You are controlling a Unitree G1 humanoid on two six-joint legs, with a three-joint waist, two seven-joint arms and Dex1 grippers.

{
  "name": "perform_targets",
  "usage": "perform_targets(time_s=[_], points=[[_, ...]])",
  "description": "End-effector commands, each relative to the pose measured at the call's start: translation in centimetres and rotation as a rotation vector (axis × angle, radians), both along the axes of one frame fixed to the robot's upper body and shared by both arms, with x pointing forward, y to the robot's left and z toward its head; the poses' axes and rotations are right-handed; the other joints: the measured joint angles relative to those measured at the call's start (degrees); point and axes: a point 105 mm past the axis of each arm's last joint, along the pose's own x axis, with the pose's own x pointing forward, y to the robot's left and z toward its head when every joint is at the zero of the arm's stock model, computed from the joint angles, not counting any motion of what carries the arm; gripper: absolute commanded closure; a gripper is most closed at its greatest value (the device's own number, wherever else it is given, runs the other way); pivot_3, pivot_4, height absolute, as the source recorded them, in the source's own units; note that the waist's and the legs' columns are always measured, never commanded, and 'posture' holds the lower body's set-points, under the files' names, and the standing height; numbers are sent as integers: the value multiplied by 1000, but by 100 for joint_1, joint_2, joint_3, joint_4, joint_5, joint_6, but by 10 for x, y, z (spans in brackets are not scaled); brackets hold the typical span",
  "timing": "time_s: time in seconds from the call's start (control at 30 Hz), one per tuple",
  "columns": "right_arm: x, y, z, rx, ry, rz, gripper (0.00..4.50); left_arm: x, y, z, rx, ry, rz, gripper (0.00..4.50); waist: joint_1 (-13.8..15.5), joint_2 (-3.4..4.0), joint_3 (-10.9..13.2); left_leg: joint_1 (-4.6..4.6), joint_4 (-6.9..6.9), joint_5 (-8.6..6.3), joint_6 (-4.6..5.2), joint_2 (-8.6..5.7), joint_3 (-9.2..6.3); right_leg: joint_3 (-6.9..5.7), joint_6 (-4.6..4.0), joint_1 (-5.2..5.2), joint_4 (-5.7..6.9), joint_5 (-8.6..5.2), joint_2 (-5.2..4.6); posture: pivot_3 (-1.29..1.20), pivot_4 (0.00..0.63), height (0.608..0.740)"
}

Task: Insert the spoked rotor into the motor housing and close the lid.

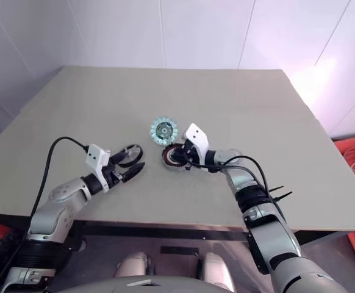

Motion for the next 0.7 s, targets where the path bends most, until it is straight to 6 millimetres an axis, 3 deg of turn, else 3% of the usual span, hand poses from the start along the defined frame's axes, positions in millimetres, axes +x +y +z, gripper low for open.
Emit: perform_targets(time_s=[0.03, 0.6, 0.63, 0.7], points=[[6, 0, 9, 6, -40, -10, 3777, 1, 1, 14, 2, -57, 2, 0, 1, 0, 0, 0, 0, 0, 0, 0, 0, 0, 0, 0, 0, 0, 0, 0, 0, 740], [2, -2, 6, 3, -31, 12, 3777, 2, -4, 24, 5, -63, 1, 0, 0, 0, 0, 3, 0, -1, 1, 0, 0, 0, -1, 2, 2, 0, 0, 0, 0, 740], [1, -2, 5, 1, -29, 18, 3147, 2, -3, 24, 5, -64, 1, 0, 0, 0, 0, 3, 0, -1, 1, 0, 0, 0, 0, 2, 2, 0, 0, 0, 0, 740], [1, -2, 6, -2, -44, 20, 2537, 3, -3, 24, 6, -64, 2, 0, 0, 0, 0, 3, 0, -1, 1, 0, 0, 0, -1, 2, 2, 0, 0, 0, 0, 740]])
